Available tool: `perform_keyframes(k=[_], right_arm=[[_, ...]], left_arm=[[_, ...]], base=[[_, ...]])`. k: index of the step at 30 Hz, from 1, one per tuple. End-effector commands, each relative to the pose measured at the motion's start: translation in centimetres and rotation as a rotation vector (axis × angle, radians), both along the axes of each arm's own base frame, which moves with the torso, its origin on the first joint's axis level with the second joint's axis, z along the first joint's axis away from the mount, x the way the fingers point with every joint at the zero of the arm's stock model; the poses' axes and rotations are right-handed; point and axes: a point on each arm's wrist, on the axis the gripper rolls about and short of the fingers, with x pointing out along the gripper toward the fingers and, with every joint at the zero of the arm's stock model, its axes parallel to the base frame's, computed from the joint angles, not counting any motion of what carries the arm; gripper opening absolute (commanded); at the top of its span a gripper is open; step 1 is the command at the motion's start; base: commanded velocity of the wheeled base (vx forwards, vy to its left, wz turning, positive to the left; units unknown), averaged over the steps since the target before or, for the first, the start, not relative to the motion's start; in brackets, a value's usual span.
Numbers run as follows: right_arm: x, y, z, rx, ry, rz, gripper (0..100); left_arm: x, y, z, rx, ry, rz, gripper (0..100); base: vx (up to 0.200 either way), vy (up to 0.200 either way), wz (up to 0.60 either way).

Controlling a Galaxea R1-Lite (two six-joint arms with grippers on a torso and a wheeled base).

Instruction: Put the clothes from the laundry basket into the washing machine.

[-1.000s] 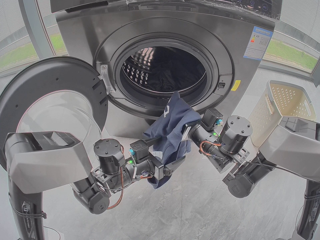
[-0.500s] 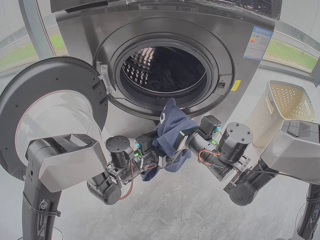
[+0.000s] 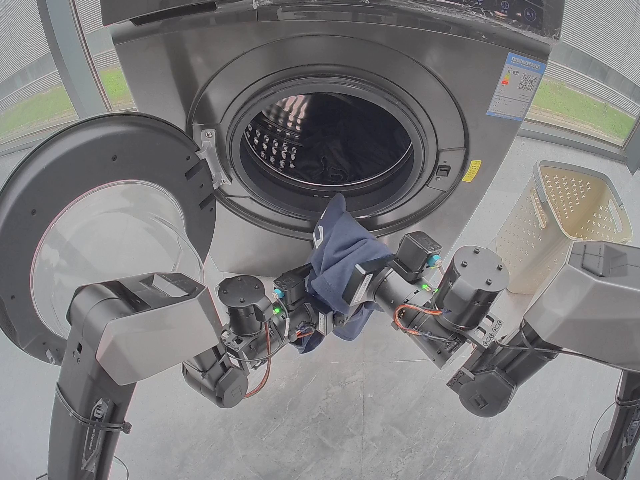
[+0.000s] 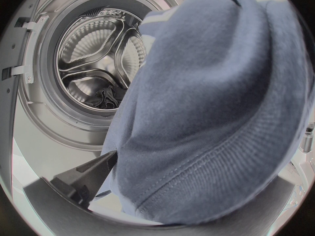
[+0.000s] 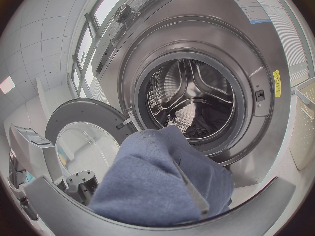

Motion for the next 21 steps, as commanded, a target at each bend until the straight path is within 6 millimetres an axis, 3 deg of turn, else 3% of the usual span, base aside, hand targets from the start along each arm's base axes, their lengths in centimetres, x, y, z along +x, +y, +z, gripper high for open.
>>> perform_keyframes(k=[1,4,5,15,21], right_arm=[[-0.3,0.2,0.0,-0.002,0.002,0.009,0],[-0.4,0.3,-0.1,-0.002,0.005,0.013,0],[-0.4,0.3,-0.1,-0.001,0.004,0.013,0],[-0.2,-0.2,0.2,0.011,0.006,-0.025,0],[1.2,-2.8,0.4,0.021,0.017,-0.105,0]], left_arm=[[0.3,-0.2,-0.4,-0.003,-0.001,0.000,100],[0.5,-0.5,-0.5,-0.014,0.000,0.010,100],[0.6,-0.6,-0.4,-0.019,-0.004,0.014,0],[1.0,-0.2,0.2,-0.059,0.003,0.043,0],[1.6,1.8,2.9,-0.113,-0.026,0.129,0]], base=[[0.000,0.000,0.00],[0.000,0.000,0.00],[0.000,0.000,0.00],[0.000,0.000,0.00],[0.000,0.000,0.00]])
